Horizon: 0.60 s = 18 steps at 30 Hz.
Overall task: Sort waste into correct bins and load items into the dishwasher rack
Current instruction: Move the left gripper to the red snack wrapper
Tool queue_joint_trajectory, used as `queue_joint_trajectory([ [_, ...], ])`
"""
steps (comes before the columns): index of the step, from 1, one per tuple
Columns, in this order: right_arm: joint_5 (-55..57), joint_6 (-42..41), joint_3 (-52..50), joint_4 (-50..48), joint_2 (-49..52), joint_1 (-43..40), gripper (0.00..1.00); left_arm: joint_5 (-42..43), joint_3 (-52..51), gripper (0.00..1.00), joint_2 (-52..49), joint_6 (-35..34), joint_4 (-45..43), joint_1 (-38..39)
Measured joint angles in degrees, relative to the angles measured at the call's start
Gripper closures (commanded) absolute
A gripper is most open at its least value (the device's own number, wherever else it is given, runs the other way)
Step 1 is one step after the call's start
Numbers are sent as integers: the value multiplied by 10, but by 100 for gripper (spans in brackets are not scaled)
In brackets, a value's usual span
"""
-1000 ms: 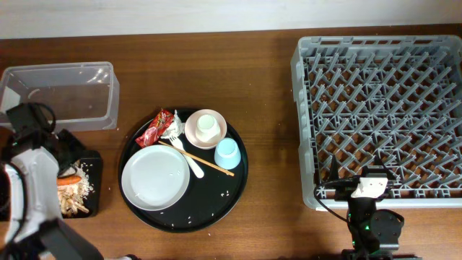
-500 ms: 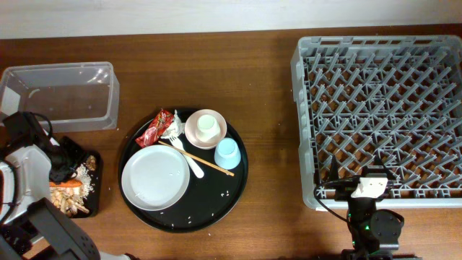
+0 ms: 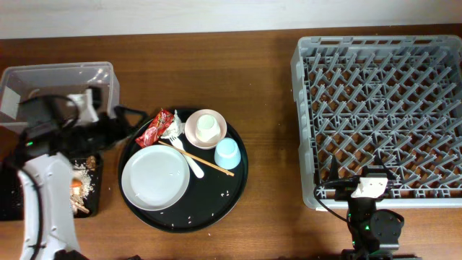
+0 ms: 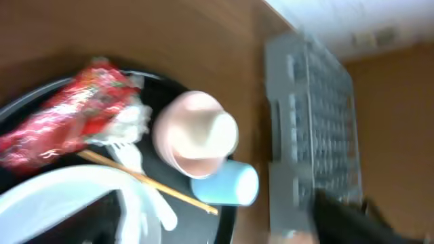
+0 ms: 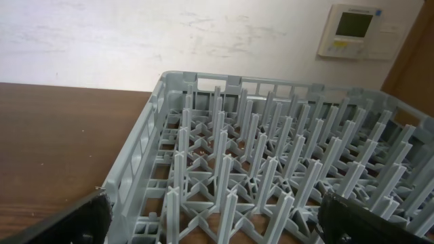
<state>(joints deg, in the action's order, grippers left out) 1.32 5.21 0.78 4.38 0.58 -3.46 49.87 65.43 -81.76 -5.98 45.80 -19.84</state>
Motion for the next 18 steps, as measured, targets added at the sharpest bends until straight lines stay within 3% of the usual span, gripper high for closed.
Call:
queue_joint_trajectory([
  [4, 0, -1, 0, 0, 0, 0, 1, -89, 0, 20, 0, -3, -2, 128],
  [7, 0, 0, 0, 0, 0, 0, 1, -264, 2, 36, 0, -38, 4, 199],
  [10, 0, -1, 0, 0, 0, 0, 1, -353, 22, 37, -4, -71, 18, 207],
  [13, 0, 0, 0, 0, 0, 0, 1, -407, 92, 27, -33, -82, 72, 206],
  [15, 0, -1, 0, 0, 0, 0, 1, -419, 180, 27, -93, -72, 169, 206],
  [18, 0, 0, 0, 0, 0, 0, 1, -431, 262, 27, -188, -54, 223, 206],
])
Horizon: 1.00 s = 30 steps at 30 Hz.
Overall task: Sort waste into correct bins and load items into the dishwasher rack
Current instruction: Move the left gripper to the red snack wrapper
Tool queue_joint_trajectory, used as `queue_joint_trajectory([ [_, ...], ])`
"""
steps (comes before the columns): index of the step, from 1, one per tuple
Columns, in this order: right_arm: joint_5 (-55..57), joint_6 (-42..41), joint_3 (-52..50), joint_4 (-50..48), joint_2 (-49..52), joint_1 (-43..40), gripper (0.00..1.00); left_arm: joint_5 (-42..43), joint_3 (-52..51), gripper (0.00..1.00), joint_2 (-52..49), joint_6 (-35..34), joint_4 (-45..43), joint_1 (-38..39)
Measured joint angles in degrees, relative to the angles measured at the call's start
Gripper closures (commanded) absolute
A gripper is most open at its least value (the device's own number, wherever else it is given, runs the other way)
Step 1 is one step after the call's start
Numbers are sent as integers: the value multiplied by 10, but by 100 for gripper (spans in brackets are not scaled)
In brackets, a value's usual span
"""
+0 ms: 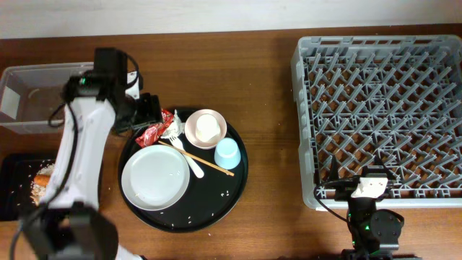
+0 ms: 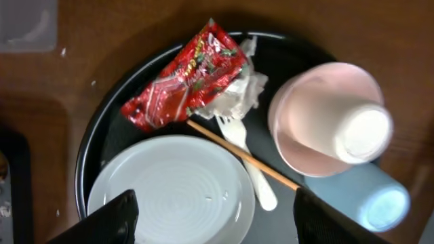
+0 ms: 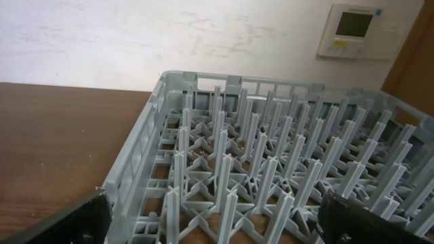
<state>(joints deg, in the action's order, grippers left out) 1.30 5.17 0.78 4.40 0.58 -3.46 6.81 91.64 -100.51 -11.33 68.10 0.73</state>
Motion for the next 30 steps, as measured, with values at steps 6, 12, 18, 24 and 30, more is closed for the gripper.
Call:
queue_joint_trajectory([
  [6, 0, 0, 0, 0, 0, 0, 1, -6, 11, 32, -80, 20, -58, 0],
  [12, 0, 0, 0, 0, 0, 0, 1, -23, 15, 33, -108, 37, -74, 18],
  [18, 0, 0, 0, 0, 0, 0, 1, -110, 16, 49, -162, 43, -80, 62],
  [24, 0, 0, 0, 0, 0, 0, 1, -160, 16, 63, -165, 40, -84, 60],
  [30, 0, 0, 0, 0, 0, 0, 1, -163, 5, 62, -165, 41, -86, 60],
])
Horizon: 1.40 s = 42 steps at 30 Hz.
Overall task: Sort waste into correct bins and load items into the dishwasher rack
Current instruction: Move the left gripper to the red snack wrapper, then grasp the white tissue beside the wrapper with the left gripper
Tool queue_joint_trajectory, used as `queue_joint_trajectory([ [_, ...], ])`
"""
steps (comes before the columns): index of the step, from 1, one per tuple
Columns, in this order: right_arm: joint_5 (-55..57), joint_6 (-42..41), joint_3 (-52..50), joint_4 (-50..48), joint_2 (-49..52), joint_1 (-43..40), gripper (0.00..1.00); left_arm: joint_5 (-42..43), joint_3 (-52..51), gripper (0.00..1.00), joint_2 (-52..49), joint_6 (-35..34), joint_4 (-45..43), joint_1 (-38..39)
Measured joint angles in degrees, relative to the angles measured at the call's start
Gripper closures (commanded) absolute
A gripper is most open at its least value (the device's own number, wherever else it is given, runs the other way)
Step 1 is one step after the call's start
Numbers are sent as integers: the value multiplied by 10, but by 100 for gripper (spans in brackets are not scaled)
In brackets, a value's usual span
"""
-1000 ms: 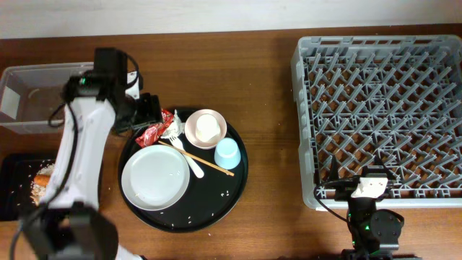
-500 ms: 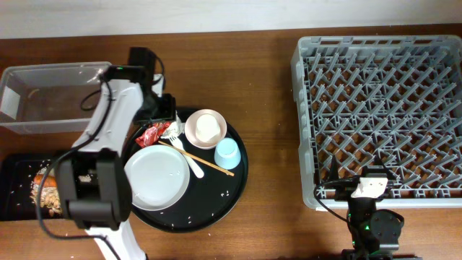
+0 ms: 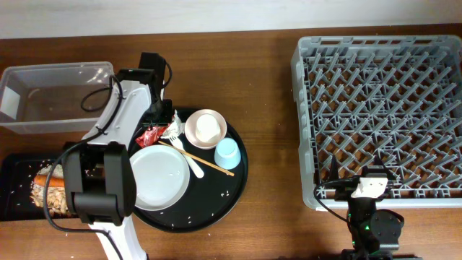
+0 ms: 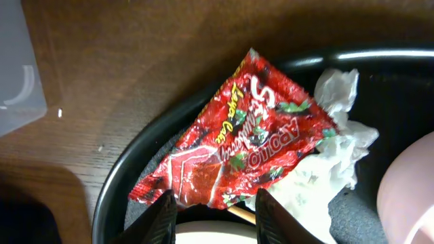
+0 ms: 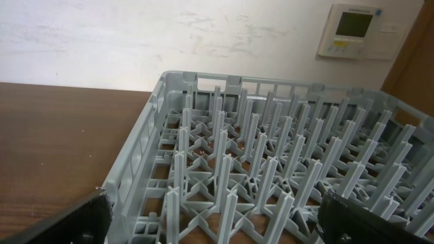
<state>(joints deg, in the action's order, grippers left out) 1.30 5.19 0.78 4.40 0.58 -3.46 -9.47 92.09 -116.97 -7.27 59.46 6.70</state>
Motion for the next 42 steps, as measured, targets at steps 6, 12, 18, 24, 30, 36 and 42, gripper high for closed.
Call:
queue_joint_trajectory([
  [6, 0, 0, 0, 0, 0, 0, 1, 0, -27, 62, 0, 5, -17, 0],
  [12, 0, 0, 0, 0, 0, 0, 1, 5, -35, 62, 0, 23, -38, 0],
  [18, 0, 0, 0, 0, 0, 0, 1, 7, -55, 61, 0, 32, -48, 1],
  [24, 0, 0, 0, 0, 0, 0, 1, 7, -61, 58, 0, 52, -66, 15],
  [30, 0, 0, 0, 0, 0, 0, 1, 6, -71, 57, 0, 58, -71, 18],
  [36, 0, 0, 0, 0, 0, 0, 1, -3, -71, 64, -1, 62, -84, 17],
  [42, 0, 0, 0, 0, 0, 0, 1, -3, -71, 66, -3, 62, -88, 17],
])
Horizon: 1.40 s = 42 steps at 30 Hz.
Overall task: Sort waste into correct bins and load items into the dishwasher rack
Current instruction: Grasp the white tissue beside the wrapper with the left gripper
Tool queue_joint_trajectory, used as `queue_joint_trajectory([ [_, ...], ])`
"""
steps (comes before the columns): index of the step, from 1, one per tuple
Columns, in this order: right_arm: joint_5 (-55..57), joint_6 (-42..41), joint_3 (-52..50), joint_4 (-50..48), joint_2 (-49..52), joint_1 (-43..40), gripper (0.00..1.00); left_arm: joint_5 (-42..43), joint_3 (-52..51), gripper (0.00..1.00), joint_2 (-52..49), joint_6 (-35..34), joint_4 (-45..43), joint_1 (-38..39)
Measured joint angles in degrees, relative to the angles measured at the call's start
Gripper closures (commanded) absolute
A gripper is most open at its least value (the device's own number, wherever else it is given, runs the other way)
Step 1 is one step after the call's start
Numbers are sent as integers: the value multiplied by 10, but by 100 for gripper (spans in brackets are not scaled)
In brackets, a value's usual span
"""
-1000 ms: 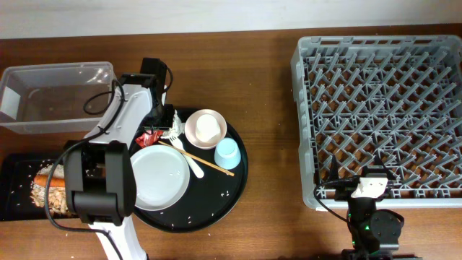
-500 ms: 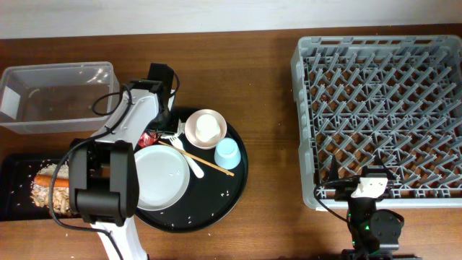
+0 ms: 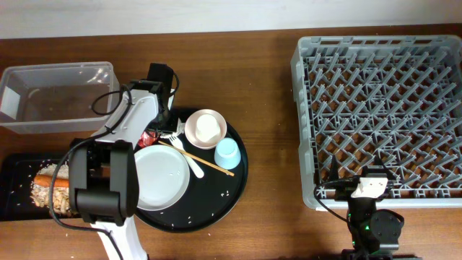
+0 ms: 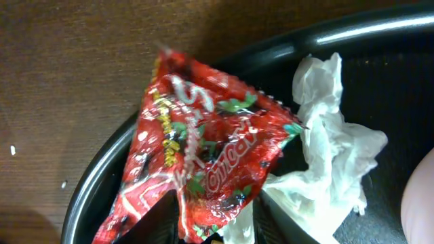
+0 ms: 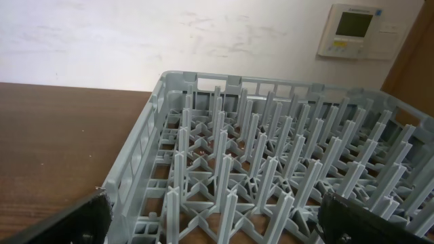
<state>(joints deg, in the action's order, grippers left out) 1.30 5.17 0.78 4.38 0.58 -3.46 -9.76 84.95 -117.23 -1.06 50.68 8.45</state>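
A red snack wrapper (image 4: 203,156) lies bunched up at the upper-left edge of the round black tray (image 3: 216,196), beside a crumpled white tissue (image 4: 325,156). My left gripper (image 4: 215,220) is down on the wrapper, open, with its fingers (image 4: 163,219) on either side of the raised middle fold. In the overhead view the left gripper (image 3: 154,131) covers most of the wrapper (image 3: 149,137). The tray also carries a white plate (image 3: 155,177), a pink bowl (image 3: 206,128), a blue cup (image 3: 227,153) and a chopstick (image 3: 198,159). My right gripper (image 5: 210,227) rests open at the near edge of the grey dishwasher rack (image 3: 382,115).
A clear plastic bin (image 3: 58,94) stands at the far left. Below it is a black bin (image 3: 29,189) holding food scraps. A white plastic fork (image 3: 189,163) lies on the tray under the chopstick. Bare wooden table separates the tray from the rack.
My left gripper has come lower onto the red wrapper. The wrapper, flat before, is now folded up into a ridge between the fingers. The right arm has not moved.
The left arm was first over the bins at the far left. Then it was high above the tray's left side with the gripper wide open. Then it stood close over the flat wrapper with narrower jaws, and now it is down on the buckled wrapper. The right gripper stayed at the rack.
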Motion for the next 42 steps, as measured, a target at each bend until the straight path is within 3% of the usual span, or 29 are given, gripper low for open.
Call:
queue_joint_trajectory([
  [6, 0, 0, 0, 0, 0, 0, 1, -10, 0, 68, -30, 0, -8, 0],
  [12, 0, 0, 0, 0, 0, 0, 1, -14, 0, 98, -32, 5, -19, 0],
  [13, 0, 0, 0, 0, 0, 0, 1, -15, 0, 100, -32, 5, -19, 1],
  [35, 0, 0, 0, 0, 0, 0, 1, -5, 24, 100, -18, -9, 38, 46],
  [37, 0, 0, 0, 0, 0, 0, 1, -5, 24, 84, -9, -16, 39, 46],
  [42, 0, 0, 0, 0, 0, 0, 1, -6, 25, 84, 32, -22, 44, 45],
])
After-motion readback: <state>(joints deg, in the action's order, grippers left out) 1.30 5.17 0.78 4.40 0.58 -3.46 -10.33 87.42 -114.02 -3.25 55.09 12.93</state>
